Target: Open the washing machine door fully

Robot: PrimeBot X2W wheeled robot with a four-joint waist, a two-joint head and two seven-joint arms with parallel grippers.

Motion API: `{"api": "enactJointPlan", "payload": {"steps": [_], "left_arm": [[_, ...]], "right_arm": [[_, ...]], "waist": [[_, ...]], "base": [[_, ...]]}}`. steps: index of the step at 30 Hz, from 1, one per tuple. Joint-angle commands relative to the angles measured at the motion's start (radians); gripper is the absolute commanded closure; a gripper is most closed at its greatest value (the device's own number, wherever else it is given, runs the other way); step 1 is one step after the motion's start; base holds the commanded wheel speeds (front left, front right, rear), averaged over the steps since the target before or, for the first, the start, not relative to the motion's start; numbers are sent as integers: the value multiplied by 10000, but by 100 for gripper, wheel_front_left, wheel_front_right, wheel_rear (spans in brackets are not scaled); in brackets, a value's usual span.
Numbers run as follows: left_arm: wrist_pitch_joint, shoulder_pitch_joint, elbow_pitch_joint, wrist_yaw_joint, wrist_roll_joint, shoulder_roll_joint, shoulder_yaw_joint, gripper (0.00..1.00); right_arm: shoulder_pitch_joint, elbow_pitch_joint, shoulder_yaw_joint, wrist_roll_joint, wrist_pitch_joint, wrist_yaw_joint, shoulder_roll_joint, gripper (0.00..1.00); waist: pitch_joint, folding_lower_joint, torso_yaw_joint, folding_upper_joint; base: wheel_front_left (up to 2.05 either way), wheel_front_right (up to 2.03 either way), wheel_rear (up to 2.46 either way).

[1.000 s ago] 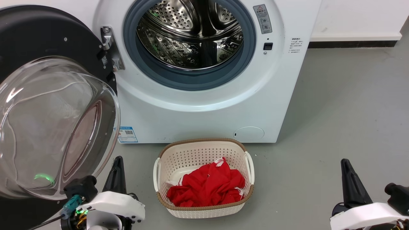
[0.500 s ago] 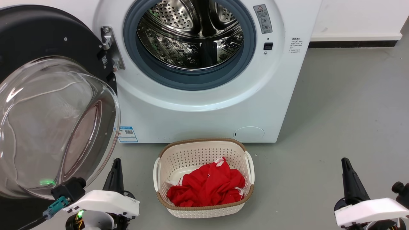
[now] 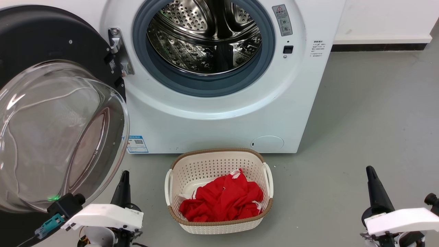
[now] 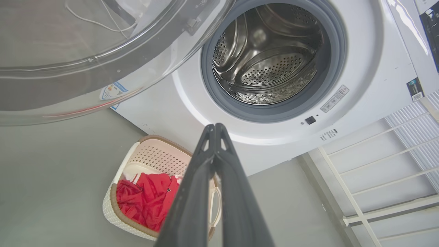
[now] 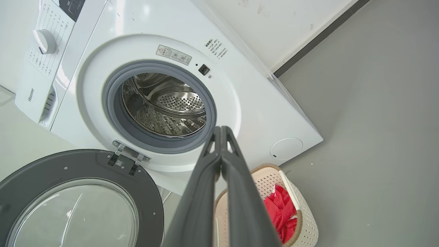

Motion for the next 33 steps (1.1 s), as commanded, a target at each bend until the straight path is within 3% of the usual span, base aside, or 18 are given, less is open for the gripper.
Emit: {"api": "enactJointPlan", "payload": {"steps": [1, 33], "left_arm": [[98, -232, -129, -113, -379, 8, 108, 100], [980, -273, -103, -647, -3685, -195, 679, 100]], "right_arm": [[-257, -22, -28, 413, 77, 0, -48, 100], [-707, 503, -154, 3928, 782, -1, -45, 100]], "waist": [[1, 0, 1, 0], [12, 0, 11, 0]], "base": [[0, 0, 0], [0, 0, 0]]}}
